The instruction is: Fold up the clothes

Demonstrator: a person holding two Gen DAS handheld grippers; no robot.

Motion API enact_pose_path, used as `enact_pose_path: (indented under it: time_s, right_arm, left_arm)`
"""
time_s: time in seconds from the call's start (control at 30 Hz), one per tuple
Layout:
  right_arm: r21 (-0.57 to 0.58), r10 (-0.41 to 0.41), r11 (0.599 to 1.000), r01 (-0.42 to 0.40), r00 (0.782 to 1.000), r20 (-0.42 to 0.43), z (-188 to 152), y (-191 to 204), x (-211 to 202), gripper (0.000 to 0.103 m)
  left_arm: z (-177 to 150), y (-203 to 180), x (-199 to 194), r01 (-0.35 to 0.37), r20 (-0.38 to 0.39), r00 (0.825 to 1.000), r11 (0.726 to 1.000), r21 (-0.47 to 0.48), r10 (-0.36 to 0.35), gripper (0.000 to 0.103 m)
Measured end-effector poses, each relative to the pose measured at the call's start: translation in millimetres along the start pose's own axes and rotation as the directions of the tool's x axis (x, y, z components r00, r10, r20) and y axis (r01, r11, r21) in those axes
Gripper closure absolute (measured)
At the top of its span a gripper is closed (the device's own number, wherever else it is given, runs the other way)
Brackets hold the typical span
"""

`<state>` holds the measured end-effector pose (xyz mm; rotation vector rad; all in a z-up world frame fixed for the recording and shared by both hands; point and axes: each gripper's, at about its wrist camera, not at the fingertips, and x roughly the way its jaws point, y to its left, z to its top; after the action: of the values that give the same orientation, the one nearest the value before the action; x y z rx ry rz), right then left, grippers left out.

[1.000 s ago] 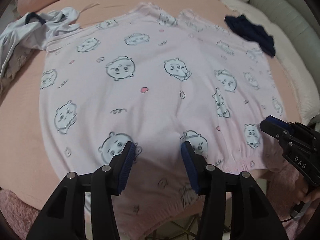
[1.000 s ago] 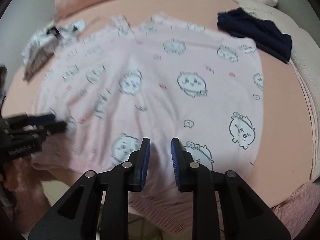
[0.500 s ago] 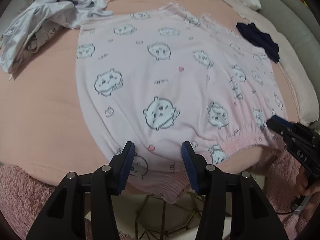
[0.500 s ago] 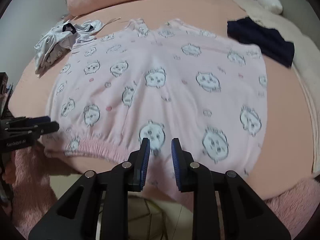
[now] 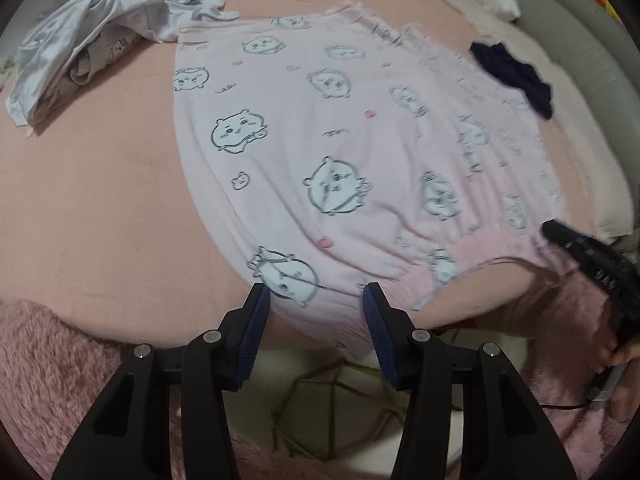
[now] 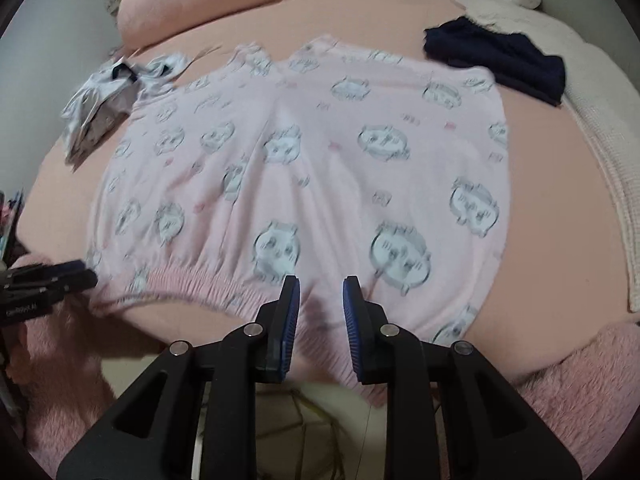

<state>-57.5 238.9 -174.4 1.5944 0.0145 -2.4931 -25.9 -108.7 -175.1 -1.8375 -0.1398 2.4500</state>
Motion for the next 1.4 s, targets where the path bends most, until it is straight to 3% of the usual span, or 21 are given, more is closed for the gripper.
enact_pose_path:
  time_s: [0.23,0.33,0.37,0.43,0.5,0.63,0.8,0.97,1.07,1.2,1.4]
  right_arm:
    - [0.040,0.003,0.999,-0.002,0.999,-0.046,-11,-14,2,0.081]
    - [0.082,0.021,0.996,-0.020,1.000,-0.015,-12,-20,-9,0.081]
    - [0.096,0.027,0.995,-0.027,1.000,-0.004,-13,-22,-13,0.081]
    - [0.122,0.030,0.992,-0.033,0.999,0.020,-13,-26,-20,0.081]
    - [0.112,-0.006,0.994,0.003,1.000,0.026,-6,-26,-16,0.081]
    - [0.065,0.004,0.998,-0.005,1.000,0.029,16,-17,-14,0.081]
    - [0.010,0.038,0.999,-0.039,0.998,0.042,46,-5,-15,0.081]
    - [-0.045,0.074,0.996,-0.071,0.996,0.052,76,8,-15,0.081]
    - [-0.078,0.095,0.993,-0.090,0.994,0.058,93,15,-16,0.081]
    - [-0.149,0.109,0.984,-0.102,0.993,0.045,161,45,16,0.081]
    - [-0.198,0.124,0.972,-0.124,0.992,-0.014,248,79,94,0.081]
  left_arm:
    - [-10,-3,1,-0.033,-0.066,0.997,0.999,0.028,0.035,0.052]
    - [-7,-4,-12,0.100,-0.035,0.994,0.994,-0.046,-0.102,0.053]
    - [-4,-3,-20,0.169,-0.004,0.986,0.983,-0.074,-0.169,0.053]
    - [7,-9,-32,0.222,0.067,0.974,0.973,-0.064,-0.218,0.051]
    - [24,-24,-26,0.163,0.078,0.984,0.987,0.000,-0.163,0.051]
    - [17,-15,6,0.040,-0.043,0.998,0.998,0.053,-0.037,0.052]
    - [13,-2,-4,0.085,-0.009,0.996,0.995,0.056,-0.085,0.051]
    - [58,3,-15,0.068,0.128,0.988,0.991,0.111,-0.082,0.051]
    - [108,12,-3,0.066,0.173,0.982,0.994,0.092,-0.081,0.051]
    - [175,9,22,0.040,0.210,0.976,0.996,0.077,-0.055,0.051]
    - [229,32,44,0.041,0.238,0.970,0.999,0.033,-0.048,0.051]
